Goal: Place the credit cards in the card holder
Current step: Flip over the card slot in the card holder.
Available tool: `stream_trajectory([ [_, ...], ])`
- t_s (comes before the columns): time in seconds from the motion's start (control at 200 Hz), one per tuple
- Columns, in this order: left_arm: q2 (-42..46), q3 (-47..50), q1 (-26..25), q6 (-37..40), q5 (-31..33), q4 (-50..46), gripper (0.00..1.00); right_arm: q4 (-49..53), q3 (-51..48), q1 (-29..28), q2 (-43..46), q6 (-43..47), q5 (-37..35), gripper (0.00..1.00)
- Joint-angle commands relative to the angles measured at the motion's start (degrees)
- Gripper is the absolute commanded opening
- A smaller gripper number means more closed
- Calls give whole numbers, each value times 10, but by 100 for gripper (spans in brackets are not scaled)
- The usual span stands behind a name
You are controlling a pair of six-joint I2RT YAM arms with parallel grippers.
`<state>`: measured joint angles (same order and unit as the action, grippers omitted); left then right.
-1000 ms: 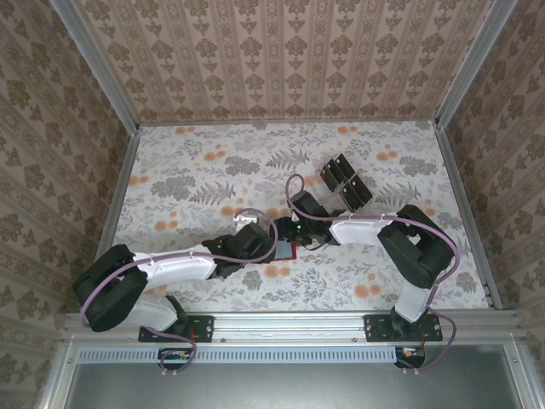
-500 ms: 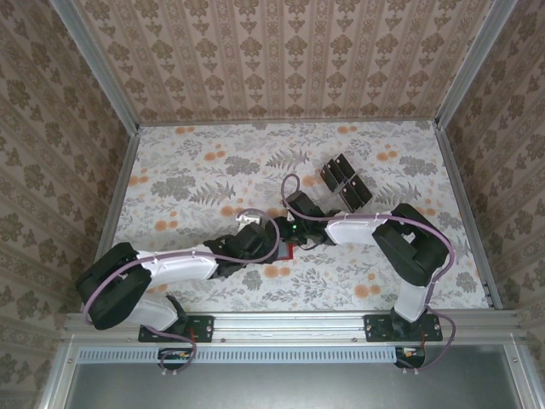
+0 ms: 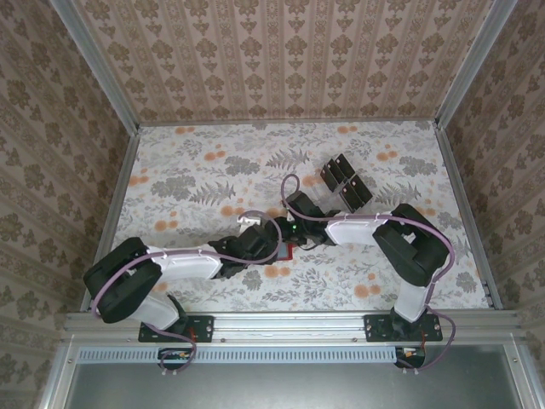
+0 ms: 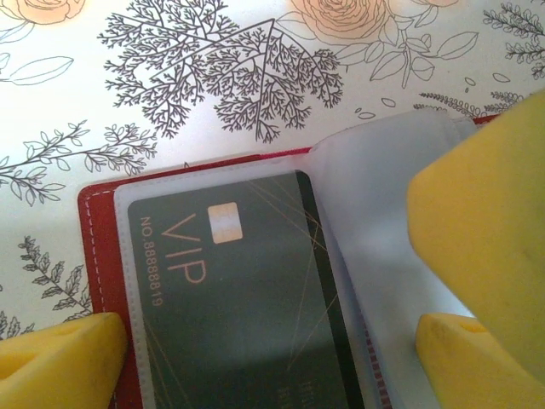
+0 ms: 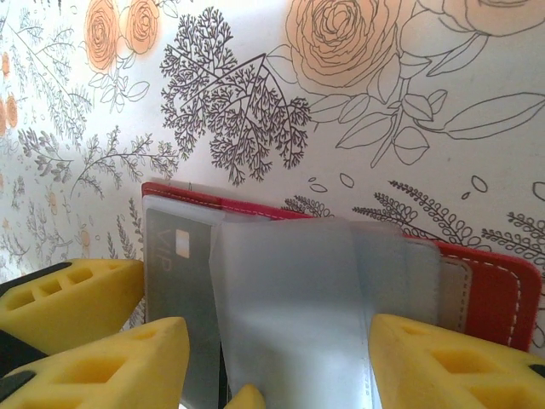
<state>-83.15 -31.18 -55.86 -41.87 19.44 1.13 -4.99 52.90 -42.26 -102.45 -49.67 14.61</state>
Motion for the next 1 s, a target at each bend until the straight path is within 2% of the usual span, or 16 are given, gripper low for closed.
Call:
stream_trajectory([
  [0.0,-4,22,1,-28,9,-25,96,27,-6,1,22,7,-2,60],
  [0.995,-11,37,15,-30,4,-17,95,22,-34,2,13,5,-9,60],
])
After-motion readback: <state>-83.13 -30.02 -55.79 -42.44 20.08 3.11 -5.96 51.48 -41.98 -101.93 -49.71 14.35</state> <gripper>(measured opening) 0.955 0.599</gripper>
